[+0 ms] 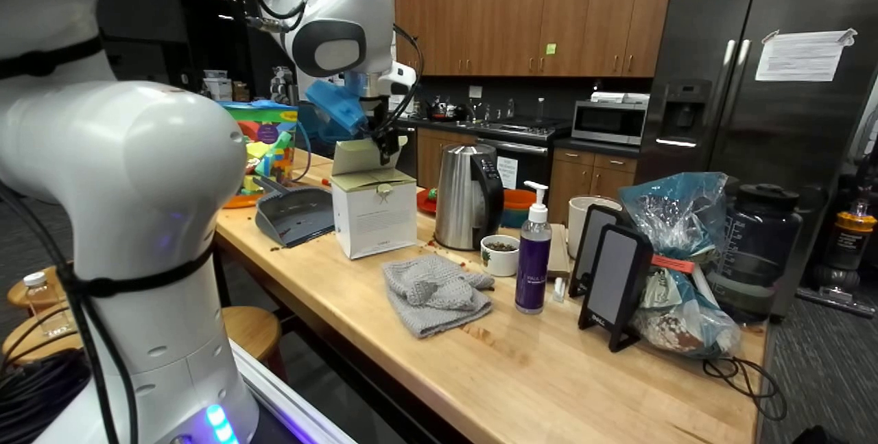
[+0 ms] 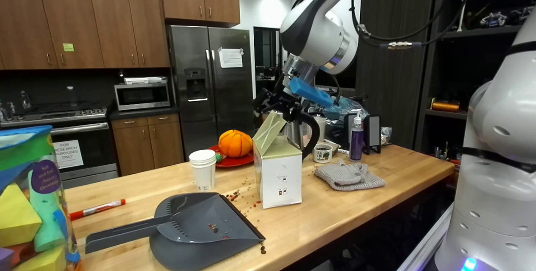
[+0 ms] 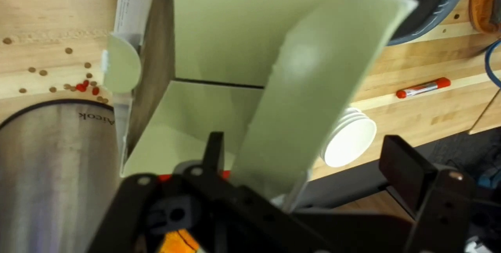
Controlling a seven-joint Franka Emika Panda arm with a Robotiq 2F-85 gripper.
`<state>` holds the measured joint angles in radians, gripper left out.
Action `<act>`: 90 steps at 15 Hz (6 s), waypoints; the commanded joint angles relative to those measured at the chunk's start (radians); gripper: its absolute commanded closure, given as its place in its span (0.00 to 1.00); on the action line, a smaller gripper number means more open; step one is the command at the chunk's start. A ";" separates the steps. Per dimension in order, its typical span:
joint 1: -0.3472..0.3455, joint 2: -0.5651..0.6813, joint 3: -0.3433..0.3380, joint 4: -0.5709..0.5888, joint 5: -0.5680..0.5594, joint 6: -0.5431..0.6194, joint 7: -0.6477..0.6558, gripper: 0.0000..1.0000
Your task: Open the box
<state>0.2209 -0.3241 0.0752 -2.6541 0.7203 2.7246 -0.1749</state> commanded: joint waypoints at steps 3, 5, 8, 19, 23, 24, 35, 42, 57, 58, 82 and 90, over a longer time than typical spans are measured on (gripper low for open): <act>0.000 -0.071 0.059 0.010 -0.169 -0.004 0.123 0.00; 0.002 -0.079 0.075 0.033 -0.241 -0.013 0.176 0.00; 0.012 -0.085 0.093 0.066 -0.316 -0.021 0.234 0.00; 0.107 -0.031 0.065 0.108 -0.262 -0.043 0.207 0.00; 0.113 0.002 0.060 0.120 -0.243 -0.045 0.202 0.00; 0.113 0.005 0.061 0.120 -0.238 -0.043 0.199 0.00; 0.127 0.035 0.055 0.125 -0.228 0.031 0.102 0.00; 0.149 0.105 0.055 0.232 -0.208 -0.013 0.073 0.00; 0.086 0.250 0.076 0.322 -0.111 -0.056 -0.013 0.00; 0.082 0.257 0.078 0.325 -0.110 -0.059 -0.014 0.00; 0.017 0.396 0.141 0.358 -0.146 -0.099 0.007 0.00; -0.002 0.408 0.140 0.353 -0.182 -0.111 0.020 0.00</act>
<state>0.2410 0.0834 0.2051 -2.3036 0.5619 2.6362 -0.1687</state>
